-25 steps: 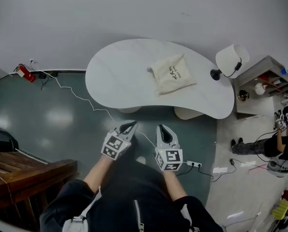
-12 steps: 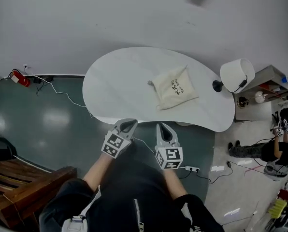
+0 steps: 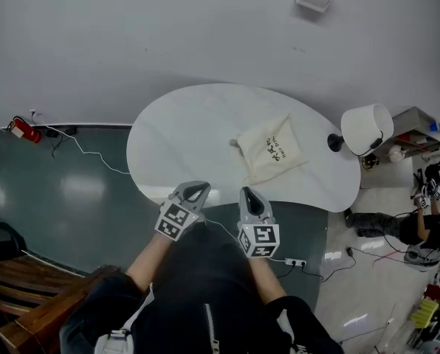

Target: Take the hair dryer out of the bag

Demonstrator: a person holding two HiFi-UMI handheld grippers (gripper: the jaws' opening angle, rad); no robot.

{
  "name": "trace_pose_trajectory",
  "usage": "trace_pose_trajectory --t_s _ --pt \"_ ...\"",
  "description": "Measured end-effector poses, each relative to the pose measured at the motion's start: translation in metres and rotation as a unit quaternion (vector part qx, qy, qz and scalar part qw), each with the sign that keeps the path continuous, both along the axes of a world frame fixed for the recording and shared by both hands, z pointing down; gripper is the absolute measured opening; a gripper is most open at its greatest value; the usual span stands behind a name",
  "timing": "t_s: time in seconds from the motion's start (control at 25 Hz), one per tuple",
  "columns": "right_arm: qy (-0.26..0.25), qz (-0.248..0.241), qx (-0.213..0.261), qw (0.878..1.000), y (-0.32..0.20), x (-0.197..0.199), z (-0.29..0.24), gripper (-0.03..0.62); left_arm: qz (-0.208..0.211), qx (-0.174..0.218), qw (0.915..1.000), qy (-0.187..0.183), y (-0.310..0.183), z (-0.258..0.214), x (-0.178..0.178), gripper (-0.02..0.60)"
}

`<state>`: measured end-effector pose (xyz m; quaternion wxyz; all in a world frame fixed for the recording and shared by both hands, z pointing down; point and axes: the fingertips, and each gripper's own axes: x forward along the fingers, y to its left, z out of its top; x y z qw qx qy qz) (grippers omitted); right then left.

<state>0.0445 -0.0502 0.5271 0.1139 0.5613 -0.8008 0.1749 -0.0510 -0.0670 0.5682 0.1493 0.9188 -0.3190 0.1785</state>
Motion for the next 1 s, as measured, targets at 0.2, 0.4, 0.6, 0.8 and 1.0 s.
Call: trace_pose_trajectory --t_s 0.2,0.4,0.6,0.8,1.0 --pt "0.021 0.008 -0.008 1.0 -0.013 -0.006 0.006 0.008 0.015 -0.007 0.9999 -0.003 -0.015 0.007 -0.006 0.012" --pt "0.044 0.021 -0.01 0.999 -0.019 0.002 0.014 0.028 0.03 -0.016 0.9994 -0.002 -0.018 0.017 -0.001 0.012" --pt "0.065 0.024 -0.016 0.997 -0.029 0.015 0.027 0.051 0.036 -0.024 0.9991 -0.004 -0.017 0.026 0.003 0.012" --pt "0.094 0.011 -0.029 0.995 -0.049 0.025 0.046 0.094 0.025 -0.026 0.9993 -0.01 -0.029 0.031 0.001 0.012" --pt "0.133 -0.01 -0.04 0.99 -0.071 0.031 0.063 0.122 0.02 -0.029 0.9992 -0.017 -0.041 0.035 0.004 0.012"
